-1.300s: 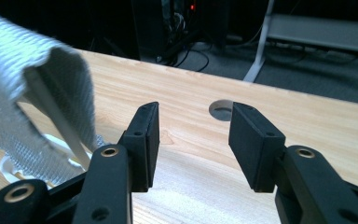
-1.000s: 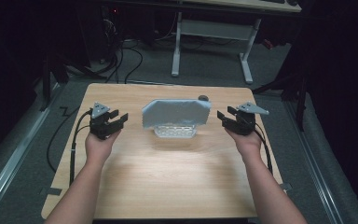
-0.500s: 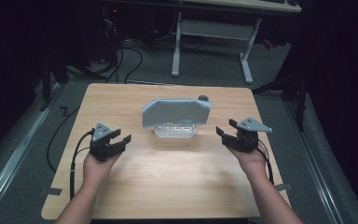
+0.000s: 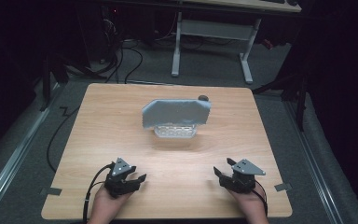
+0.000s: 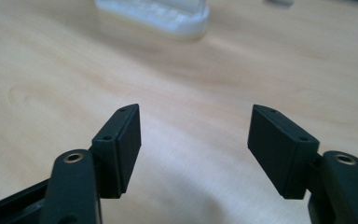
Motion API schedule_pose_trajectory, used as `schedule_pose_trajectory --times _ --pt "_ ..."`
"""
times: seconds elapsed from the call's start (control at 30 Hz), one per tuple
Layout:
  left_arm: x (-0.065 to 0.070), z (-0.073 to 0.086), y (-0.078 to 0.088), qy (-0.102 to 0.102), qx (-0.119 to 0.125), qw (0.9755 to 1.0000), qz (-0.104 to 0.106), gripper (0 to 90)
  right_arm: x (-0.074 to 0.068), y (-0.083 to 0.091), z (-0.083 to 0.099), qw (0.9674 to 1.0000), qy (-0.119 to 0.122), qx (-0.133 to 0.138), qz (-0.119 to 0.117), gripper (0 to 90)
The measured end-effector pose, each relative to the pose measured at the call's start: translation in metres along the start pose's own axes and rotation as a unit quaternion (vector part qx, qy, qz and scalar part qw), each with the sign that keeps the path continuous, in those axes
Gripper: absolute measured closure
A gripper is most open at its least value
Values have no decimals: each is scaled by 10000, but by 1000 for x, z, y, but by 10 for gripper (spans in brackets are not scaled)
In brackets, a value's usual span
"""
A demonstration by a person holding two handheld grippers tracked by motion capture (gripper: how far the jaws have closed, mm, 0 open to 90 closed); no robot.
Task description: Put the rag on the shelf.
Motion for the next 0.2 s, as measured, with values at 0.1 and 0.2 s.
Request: schedule_pose_trajectory --times 0.1,0.2 --pt "-2 -4 -2 86 91 9999 27 444 4 0 -2 9997 172 98 151 325" --pt "-5 -8 0 166 199 9997 49 429 9 -4 -2 9998 -91 88 180 312"
Point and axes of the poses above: each handheld gripper's, and its own axes: y roughly backward along the jaws, z roughly out of its underside, x roughly to its right, the point moved 9 cm from there along -y, roughly forward along the jaws, and after that the axes turned 10 degrees about x, right-handed, at the moved point
